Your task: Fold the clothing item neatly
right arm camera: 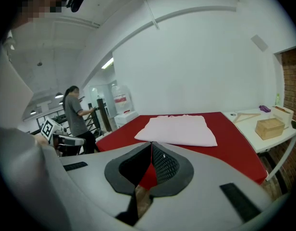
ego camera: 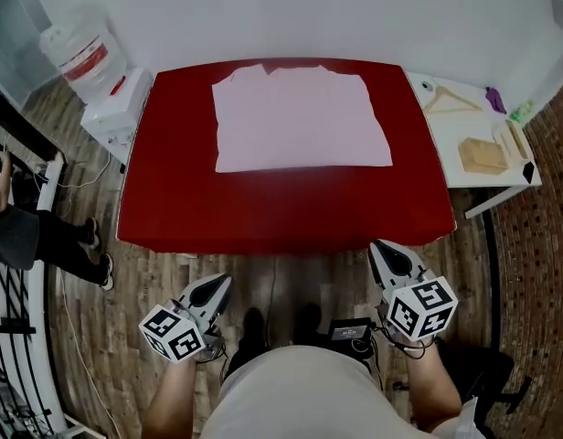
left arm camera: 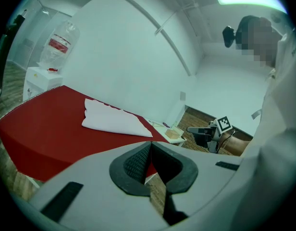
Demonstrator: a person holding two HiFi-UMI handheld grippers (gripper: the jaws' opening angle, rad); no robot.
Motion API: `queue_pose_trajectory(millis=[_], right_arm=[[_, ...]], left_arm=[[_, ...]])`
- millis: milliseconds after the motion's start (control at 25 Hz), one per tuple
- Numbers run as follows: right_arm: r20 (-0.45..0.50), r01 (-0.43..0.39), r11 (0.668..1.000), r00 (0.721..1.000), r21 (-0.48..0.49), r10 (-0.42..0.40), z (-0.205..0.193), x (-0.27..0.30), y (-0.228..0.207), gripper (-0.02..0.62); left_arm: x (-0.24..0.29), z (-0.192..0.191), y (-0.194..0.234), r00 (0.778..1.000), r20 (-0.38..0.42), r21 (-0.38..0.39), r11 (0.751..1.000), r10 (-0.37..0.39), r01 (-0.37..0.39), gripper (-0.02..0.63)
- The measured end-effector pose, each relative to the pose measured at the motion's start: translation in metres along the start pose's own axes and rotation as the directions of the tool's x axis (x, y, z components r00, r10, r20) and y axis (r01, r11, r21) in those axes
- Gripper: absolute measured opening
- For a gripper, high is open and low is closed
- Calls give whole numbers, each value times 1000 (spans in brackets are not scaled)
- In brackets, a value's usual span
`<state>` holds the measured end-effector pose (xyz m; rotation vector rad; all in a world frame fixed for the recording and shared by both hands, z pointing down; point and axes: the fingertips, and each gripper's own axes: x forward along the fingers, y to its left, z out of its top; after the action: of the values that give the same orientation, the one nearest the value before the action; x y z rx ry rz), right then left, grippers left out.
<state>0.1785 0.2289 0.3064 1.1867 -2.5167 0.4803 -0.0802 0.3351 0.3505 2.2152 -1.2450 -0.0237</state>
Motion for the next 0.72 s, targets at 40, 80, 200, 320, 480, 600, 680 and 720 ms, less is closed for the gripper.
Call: queue_pose_trajectory(millis=[40,80,200,320,480,600,680,720], right_arm=[[-3,-2,1000,1000,-5,2,0,-1,1,18],[-7,-3,1000,1000,-11,3,0,-3,0,18],[-20,-3,999,1000,-37,2,-3,-7,-2,18],[-44,-5,999,999,-34,3,-12,-10,-5,18],[-56,14,1000,998,-6,-15,-21,-16,-3,18],[-48,43,999,998,17,-43,-24,-22,4,18],[-34,58,998,998,16,-58,-20,-23,11,18],[-27,63,998,998,15,-62,-17,-23,15,18]], left_arm=[[1,0,-1,1000,2,-1,1000,2,-2,8],[2,-1,-2,1000,5,-4,1000,5,-5,8],[7,-5,-8,1000,13,-18,1000,15,-15,8],[11,-10,-17,1000,5,-28,999,20,-20,8],[13,-12,-23,1000,-20,-29,1000,-1,1,8],[7,-8,-24,999,-32,-19,999,-29,28,8],[2,-1,-22,999,-27,1,999,-47,47,8],[-1,2,-21,998,-24,9,998,-55,55,8]])
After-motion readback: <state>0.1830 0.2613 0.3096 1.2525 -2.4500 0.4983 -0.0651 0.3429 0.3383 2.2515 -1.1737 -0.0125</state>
